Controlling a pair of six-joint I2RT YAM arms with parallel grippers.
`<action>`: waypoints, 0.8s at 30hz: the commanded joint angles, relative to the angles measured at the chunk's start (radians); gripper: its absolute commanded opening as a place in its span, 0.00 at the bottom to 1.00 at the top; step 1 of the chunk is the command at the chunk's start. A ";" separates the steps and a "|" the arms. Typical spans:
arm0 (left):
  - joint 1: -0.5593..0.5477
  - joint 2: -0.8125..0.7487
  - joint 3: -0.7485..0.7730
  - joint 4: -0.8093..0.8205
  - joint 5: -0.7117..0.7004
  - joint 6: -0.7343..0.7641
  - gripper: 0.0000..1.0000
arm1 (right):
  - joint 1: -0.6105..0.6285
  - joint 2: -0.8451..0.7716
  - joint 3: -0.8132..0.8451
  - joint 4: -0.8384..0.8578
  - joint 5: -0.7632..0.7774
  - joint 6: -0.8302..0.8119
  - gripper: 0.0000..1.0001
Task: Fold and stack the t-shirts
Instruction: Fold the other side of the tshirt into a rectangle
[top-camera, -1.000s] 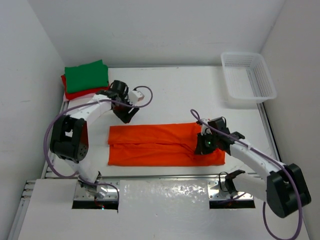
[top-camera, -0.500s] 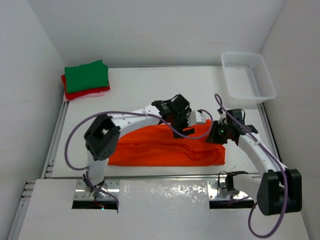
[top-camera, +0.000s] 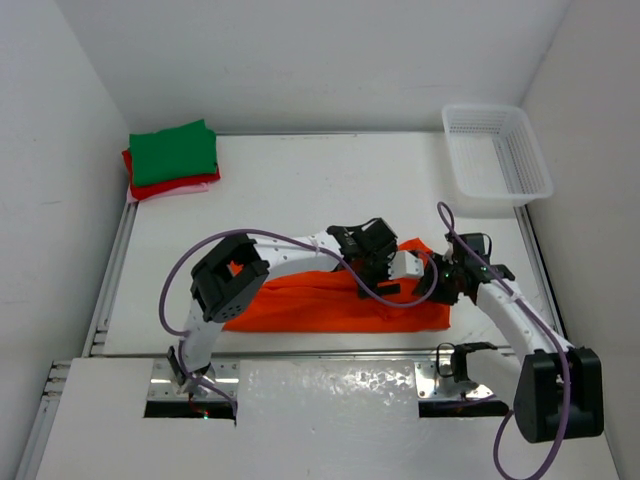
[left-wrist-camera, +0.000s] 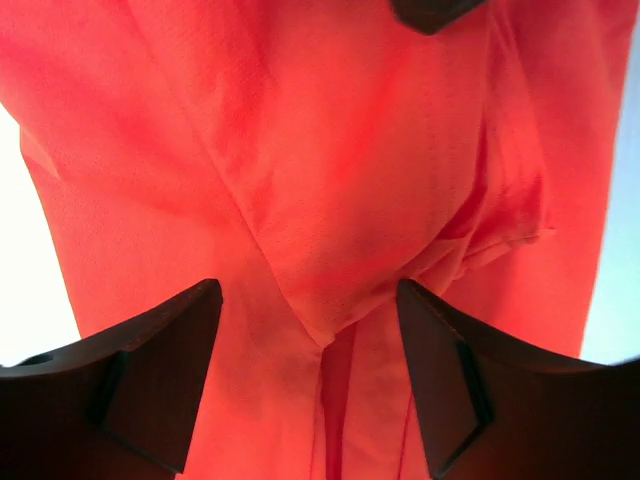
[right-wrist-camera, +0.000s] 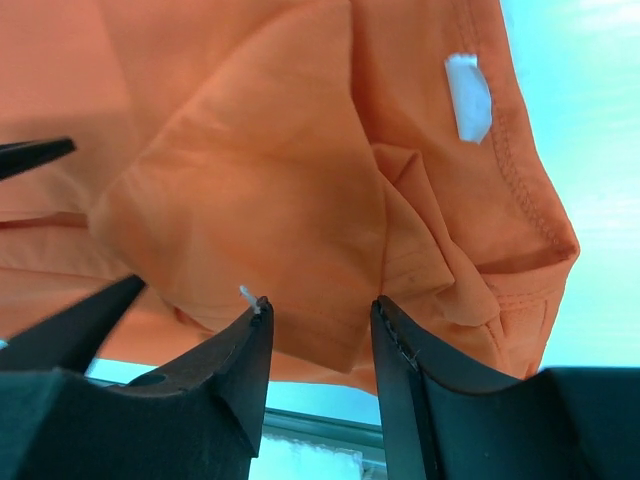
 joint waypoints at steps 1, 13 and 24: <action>0.013 -0.010 -0.022 0.075 0.011 0.009 0.66 | -0.001 0.027 -0.020 0.058 0.008 0.035 0.42; 0.008 0.003 -0.055 0.095 0.061 0.009 0.13 | -0.001 0.061 -0.032 0.082 -0.037 0.037 0.19; 0.013 -0.010 0.003 0.031 0.048 0.018 0.00 | -0.001 -0.005 -0.040 0.023 -0.049 0.017 0.00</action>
